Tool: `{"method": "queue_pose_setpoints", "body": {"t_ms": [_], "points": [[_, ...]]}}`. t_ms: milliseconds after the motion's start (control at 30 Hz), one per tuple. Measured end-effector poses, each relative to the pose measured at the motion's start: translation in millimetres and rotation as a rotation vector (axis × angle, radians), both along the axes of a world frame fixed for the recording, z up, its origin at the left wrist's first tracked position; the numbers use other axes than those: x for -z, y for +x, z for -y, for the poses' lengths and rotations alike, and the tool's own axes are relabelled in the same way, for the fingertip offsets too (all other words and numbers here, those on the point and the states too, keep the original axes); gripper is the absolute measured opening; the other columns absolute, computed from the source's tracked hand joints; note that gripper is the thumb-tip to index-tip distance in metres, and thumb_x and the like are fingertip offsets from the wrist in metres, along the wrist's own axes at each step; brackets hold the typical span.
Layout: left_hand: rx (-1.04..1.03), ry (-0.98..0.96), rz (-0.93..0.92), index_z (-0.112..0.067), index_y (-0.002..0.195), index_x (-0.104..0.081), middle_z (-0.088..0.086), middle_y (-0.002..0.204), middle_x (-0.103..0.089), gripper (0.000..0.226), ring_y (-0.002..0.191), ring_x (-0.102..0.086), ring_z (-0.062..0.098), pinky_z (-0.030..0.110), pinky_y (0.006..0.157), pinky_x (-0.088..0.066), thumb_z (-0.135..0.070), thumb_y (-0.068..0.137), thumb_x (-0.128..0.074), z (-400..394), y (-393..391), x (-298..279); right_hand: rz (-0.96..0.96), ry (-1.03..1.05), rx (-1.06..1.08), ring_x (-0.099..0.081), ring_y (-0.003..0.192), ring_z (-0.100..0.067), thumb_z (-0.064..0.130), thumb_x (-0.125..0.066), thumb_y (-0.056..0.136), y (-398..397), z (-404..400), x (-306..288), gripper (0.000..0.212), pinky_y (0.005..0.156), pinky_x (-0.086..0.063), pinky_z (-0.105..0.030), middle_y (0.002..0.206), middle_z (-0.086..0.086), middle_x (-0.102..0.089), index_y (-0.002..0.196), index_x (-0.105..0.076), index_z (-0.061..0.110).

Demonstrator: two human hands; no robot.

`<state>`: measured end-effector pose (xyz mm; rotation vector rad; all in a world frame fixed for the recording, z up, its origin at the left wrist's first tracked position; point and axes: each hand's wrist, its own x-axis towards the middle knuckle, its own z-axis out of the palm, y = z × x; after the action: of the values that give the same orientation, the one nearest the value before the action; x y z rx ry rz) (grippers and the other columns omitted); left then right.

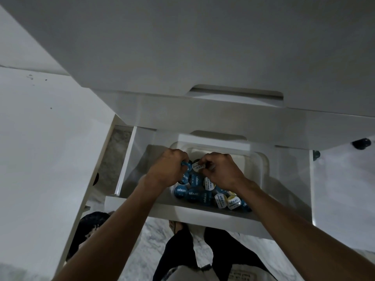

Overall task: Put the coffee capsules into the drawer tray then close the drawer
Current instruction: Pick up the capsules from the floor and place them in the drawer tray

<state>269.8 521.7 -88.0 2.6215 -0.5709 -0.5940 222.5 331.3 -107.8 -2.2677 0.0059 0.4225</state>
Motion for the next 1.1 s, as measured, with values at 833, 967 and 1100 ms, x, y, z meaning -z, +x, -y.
{"method": "queue_pose_setpoints", "body": {"t_ms": [833,967,1100], "points": [[-0.333,-0.329,0.072,-0.016,0.109,-0.070,-0.002,0.100,-0.074,0.031,0.082,-0.071,0.008,0.029,0.074,-0.061,-0.026,0.080,-0.078,13,-60,-57,0.144,0.240,0.287,-0.065,0.086,0.004,0.036,-0.077,0.080,-42,15,-48,0.044,0.078,-0.053,-0.013,0.105,0.011,-0.068,0.121,-0.064,0.023],[-0.277,-0.377,0.114,-0.018,0.101,-0.072,-0.006,0.096,-0.074,0.021,0.081,-0.070,0.006,0.026,0.076,-0.060,-0.026,0.082,-0.077,20,-76,-66,0.209,0.224,0.346,-0.065,0.086,0.002,0.034,-0.077,0.080,-73,19,-67,0.044,0.076,-0.052,-0.010,0.105,0.011,-0.068,0.121,-0.064,0.023],[-0.267,-0.444,0.123,-0.019,0.106,-0.071,-0.008,0.100,-0.072,0.028,0.081,-0.068,0.004,0.016,0.075,-0.055,-0.031,0.081,-0.077,45,-99,-77,0.268,0.221,0.400,-0.065,0.086,0.002,0.032,-0.077,0.081,-106,33,-89,0.042,0.073,-0.047,-0.005,0.108,0.010,-0.068,0.121,-0.064,0.023]]}}
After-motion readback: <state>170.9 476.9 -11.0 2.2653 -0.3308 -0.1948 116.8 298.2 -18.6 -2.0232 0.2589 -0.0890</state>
